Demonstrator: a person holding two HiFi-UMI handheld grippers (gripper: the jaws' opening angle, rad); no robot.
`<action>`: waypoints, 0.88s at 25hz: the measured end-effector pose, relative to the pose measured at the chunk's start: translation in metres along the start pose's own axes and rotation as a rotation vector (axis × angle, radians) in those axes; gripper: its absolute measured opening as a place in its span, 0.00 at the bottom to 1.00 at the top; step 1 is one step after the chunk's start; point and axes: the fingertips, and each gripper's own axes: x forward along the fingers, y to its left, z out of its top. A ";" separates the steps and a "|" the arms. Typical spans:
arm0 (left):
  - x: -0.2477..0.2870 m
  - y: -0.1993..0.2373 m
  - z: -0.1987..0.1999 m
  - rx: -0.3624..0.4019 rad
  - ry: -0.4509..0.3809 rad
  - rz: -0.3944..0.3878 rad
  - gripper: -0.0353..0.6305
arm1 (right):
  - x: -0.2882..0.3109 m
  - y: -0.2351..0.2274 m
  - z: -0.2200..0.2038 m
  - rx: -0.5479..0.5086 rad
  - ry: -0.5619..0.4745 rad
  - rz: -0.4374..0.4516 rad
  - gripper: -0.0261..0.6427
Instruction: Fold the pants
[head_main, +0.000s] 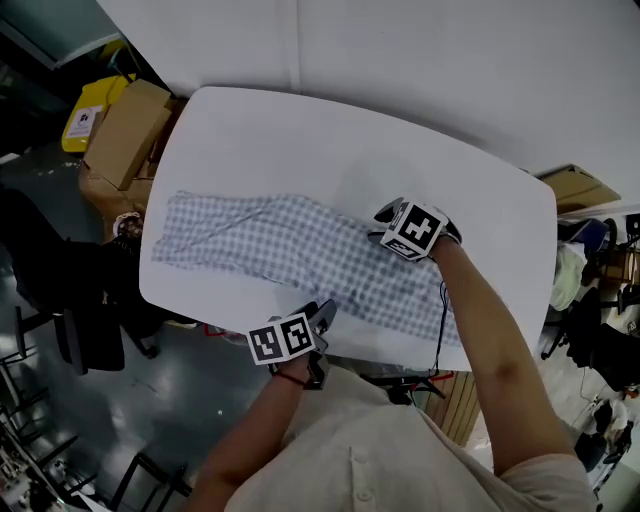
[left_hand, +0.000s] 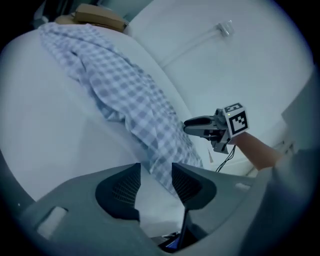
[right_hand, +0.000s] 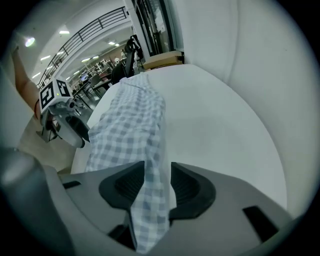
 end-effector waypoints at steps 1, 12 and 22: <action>0.004 0.000 -0.003 -0.017 -0.027 0.019 0.33 | 0.003 0.000 0.002 -0.019 0.008 -0.007 0.30; 0.014 -0.009 -0.006 -0.120 -0.129 0.000 0.33 | 0.020 0.014 0.001 -0.127 0.054 -0.027 0.22; 0.024 -0.025 -0.002 -0.186 -0.156 -0.098 0.34 | -0.028 -0.009 0.007 0.105 -0.028 0.104 0.08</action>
